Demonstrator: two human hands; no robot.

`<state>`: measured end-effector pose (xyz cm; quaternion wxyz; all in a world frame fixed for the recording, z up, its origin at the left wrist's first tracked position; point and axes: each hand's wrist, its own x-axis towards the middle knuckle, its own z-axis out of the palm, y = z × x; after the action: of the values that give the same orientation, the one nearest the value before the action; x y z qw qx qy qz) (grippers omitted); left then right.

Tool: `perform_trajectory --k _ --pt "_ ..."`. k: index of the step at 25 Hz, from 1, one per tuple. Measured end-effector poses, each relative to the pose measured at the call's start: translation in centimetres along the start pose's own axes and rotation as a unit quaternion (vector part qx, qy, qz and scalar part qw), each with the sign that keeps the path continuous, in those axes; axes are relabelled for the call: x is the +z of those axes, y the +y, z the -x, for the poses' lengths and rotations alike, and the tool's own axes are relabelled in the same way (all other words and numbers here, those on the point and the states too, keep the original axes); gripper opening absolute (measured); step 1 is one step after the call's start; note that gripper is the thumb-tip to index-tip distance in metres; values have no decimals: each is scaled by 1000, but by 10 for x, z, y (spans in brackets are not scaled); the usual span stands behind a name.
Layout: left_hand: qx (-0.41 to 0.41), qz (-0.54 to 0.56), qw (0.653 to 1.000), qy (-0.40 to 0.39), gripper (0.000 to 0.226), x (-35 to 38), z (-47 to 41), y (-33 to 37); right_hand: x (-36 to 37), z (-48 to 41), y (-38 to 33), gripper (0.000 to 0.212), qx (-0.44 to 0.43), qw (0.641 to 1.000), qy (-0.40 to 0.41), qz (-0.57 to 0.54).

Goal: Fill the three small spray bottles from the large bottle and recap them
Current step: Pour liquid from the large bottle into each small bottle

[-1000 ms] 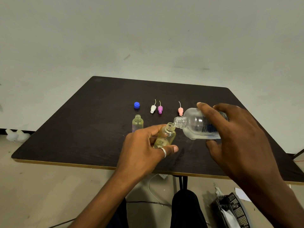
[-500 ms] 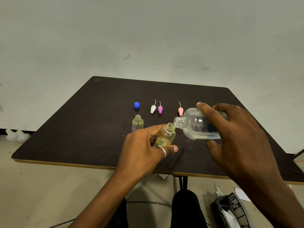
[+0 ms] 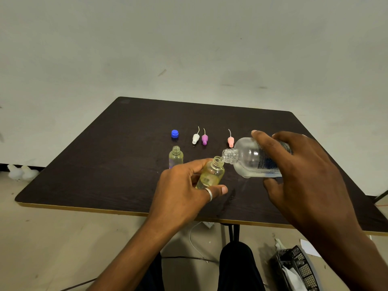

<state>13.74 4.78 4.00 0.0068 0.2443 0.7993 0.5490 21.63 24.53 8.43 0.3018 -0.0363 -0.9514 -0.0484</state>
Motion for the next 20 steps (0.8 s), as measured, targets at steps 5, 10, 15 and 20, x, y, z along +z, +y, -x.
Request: perform_trajectory --k 5,10,15,20 --pt "-1 -3 1000 -4 46 0 -1 0 -1 0 0 90 1 1000 -2 -1" --pt "1 -3 1000 1 47 0 0 -1 -1 0 0 91 3 1000 -3 1" --pt "5 -2 1000 1 46 0 0 -2 -2 0 -1 90 3 1000 -5 4" --pt "8 -2 1000 2 47 0 0 -2 -2 1 -1 90 4 1000 -6 2"
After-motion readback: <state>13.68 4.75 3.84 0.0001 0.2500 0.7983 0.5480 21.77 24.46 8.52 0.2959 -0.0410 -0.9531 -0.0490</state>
